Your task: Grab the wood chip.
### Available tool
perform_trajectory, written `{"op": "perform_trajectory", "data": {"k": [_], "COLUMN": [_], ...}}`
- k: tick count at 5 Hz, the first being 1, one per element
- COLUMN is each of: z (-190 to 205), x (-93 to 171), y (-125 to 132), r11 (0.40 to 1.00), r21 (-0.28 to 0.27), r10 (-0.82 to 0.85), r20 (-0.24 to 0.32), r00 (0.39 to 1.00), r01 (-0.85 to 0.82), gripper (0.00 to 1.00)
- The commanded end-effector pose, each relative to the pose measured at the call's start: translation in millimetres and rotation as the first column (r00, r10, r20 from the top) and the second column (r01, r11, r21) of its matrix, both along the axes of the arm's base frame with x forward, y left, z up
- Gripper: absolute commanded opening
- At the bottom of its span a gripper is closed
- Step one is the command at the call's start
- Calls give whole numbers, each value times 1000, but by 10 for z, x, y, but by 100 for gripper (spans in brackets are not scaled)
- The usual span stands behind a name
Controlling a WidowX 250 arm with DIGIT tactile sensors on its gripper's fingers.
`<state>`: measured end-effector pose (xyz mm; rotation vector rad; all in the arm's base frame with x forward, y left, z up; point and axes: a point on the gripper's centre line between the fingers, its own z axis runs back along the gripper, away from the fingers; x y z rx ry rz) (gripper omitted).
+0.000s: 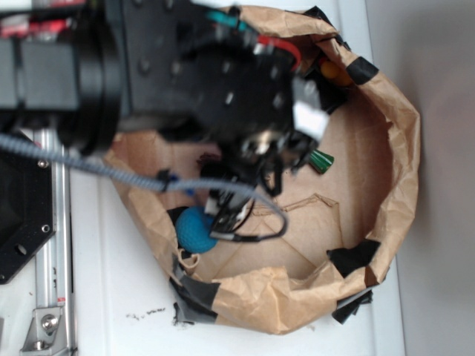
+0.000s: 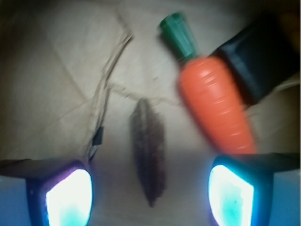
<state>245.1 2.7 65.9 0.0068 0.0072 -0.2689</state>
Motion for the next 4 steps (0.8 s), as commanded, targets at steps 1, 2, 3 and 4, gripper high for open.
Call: {"op": "perform_trajectory", "data": {"k": [1, 2, 3, 4], "z": [-141, -167, -173, -245], "x": [-54, 67, 150, 227], "y": [-28, 91, 91, 33], "r11": [998, 985, 973, 967], "r21": [17, -1, 16, 50], "r10": [55, 171, 229, 245], "r20": [40, 75, 80, 86], "r00": [998, 982, 970, 966], "r01": [-55, -171, -231, -250], "gripper": [100, 100, 100, 100]}}
